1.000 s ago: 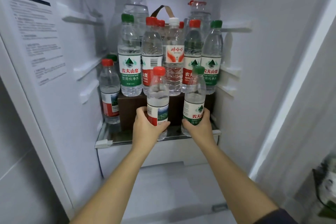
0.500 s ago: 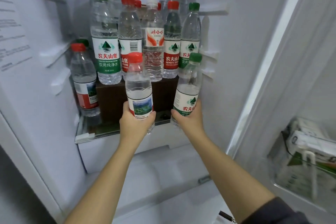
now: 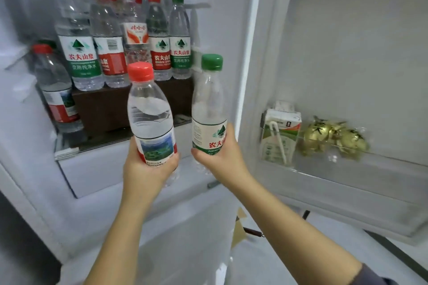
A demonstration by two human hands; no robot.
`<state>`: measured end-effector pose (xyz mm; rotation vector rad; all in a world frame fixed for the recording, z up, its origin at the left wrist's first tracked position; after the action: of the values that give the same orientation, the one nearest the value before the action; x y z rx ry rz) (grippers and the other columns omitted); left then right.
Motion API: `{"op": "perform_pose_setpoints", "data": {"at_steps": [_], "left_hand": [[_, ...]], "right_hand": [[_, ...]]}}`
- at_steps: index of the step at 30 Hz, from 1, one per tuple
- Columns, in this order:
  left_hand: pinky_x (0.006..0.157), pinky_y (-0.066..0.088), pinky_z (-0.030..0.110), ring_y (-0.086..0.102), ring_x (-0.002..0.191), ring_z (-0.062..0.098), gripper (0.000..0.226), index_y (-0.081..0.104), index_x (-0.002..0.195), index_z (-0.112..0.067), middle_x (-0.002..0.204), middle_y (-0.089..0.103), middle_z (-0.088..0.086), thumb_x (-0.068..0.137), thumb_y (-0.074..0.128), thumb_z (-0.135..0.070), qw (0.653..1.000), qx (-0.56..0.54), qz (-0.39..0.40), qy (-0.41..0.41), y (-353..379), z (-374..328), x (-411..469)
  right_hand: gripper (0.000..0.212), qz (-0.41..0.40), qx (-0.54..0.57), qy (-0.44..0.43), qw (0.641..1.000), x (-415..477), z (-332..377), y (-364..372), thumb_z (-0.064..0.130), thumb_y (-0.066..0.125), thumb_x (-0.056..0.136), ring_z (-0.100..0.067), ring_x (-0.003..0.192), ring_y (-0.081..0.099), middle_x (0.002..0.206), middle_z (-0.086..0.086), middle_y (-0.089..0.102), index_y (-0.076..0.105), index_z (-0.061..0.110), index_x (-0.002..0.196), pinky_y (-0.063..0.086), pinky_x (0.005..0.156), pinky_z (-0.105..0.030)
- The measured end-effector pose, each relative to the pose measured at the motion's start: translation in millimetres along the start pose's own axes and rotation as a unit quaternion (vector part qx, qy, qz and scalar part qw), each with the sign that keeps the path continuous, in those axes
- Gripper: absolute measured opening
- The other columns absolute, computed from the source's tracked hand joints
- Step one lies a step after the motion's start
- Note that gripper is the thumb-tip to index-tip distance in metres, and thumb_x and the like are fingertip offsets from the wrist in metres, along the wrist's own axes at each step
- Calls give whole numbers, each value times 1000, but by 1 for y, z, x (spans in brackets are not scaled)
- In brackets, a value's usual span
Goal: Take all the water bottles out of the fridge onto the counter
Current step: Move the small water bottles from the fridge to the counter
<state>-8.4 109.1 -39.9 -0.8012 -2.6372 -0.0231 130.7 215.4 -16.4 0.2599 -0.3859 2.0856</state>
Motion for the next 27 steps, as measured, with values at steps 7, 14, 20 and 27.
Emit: {"op": "perform_pose_setpoints", "data": {"at_steps": [7,14,20,27], "left_hand": [[79,53,31,68,93,11,64,56,118,-23,105,70,-7,63,89,-19,997,-32,68,1,42,-47,-100],[76,51,23,68,87,-1,60,57,115,-27,101,71,-13,66,88,-13,980,-76,183,-22,115,-85,-212],[62,48,12,66,84,-3,52,52,103,-38,92,69,-20,69,85,-15,961,-94,261,-26,181,-108,-290],[63,45,6,63,82,-7,55,52,111,-23,95,67,-14,69,85,-13,933,-96,348,21,263,-140,-350]], "right_hand": [[59,-43,-19,1,999,-104,6,-94,3,78,74,-5,93,64,101,4,62,42,19,118,57,75,-26],[56,-150,-60,35,986,-208,3,-214,3,77,75,-3,87,64,96,8,62,42,19,117,54,70,-24],[57,-247,-99,58,962,-282,11,-299,6,79,74,-8,92,64,101,5,64,44,20,116,56,74,-26],[60,-367,-126,109,915,-342,13,-391,13,80,74,-4,93,60,103,10,61,42,25,119,47,60,-10]]}}
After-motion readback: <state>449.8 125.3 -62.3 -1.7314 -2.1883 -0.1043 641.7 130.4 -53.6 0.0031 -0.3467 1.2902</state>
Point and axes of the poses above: each hand's wrist, its own x-axis towards the middle knuckle, its own y-axis out of the palm, z = x × y, the point moved 4 cm from there along x, towards the middle knuckle
